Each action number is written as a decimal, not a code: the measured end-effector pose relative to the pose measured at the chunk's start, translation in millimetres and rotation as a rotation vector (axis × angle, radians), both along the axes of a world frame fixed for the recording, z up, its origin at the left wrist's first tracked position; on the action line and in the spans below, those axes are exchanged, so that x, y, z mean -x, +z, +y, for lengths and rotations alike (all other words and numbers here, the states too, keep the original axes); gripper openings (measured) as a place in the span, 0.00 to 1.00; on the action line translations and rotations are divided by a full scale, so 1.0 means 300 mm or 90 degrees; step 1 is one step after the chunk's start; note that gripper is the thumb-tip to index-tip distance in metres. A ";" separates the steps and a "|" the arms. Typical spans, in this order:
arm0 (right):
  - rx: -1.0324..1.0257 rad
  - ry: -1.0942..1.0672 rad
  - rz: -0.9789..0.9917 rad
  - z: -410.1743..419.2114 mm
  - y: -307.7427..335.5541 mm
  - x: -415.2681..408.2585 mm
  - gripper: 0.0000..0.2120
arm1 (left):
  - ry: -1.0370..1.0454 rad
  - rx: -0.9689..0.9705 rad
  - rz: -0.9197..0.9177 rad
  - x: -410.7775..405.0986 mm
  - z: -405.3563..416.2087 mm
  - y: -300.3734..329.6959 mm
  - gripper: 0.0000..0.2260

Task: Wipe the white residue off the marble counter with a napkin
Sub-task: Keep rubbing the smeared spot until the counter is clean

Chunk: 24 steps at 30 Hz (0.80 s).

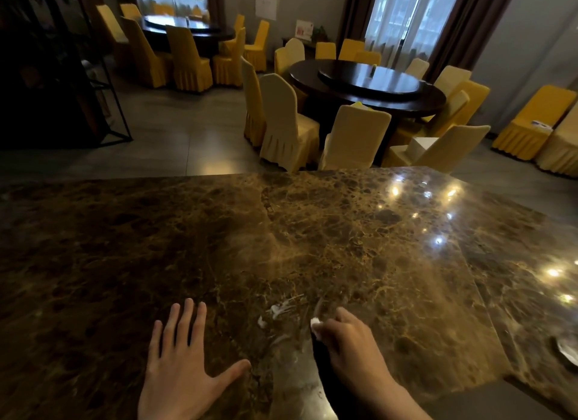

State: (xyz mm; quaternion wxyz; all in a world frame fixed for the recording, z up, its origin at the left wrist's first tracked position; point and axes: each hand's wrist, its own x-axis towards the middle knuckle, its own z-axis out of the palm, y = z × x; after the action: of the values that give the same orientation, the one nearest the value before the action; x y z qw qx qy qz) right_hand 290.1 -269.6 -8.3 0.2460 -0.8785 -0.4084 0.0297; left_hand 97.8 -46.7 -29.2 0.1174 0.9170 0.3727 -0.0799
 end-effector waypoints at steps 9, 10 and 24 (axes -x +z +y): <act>0.025 -0.135 0.010 0.150 0.050 -0.163 0.12 | -0.001 -0.003 -0.010 0.008 0.004 -0.018 0.62; 0.020 -0.097 0.019 0.157 0.047 -0.122 0.11 | -0.001 -0.005 -0.012 0.009 0.004 -0.019 0.61; 0.025 -0.196 0.018 0.134 0.077 -0.099 0.10 | -0.003 -0.004 -0.003 0.005 -0.004 0.006 0.63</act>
State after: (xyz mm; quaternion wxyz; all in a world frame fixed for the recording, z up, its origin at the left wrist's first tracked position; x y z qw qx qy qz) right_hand 319.7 -229.3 14.9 0.2359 -0.9349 -0.2649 0.0124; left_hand 96.2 -47.9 -27.4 0.1153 0.9183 0.3708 -0.0766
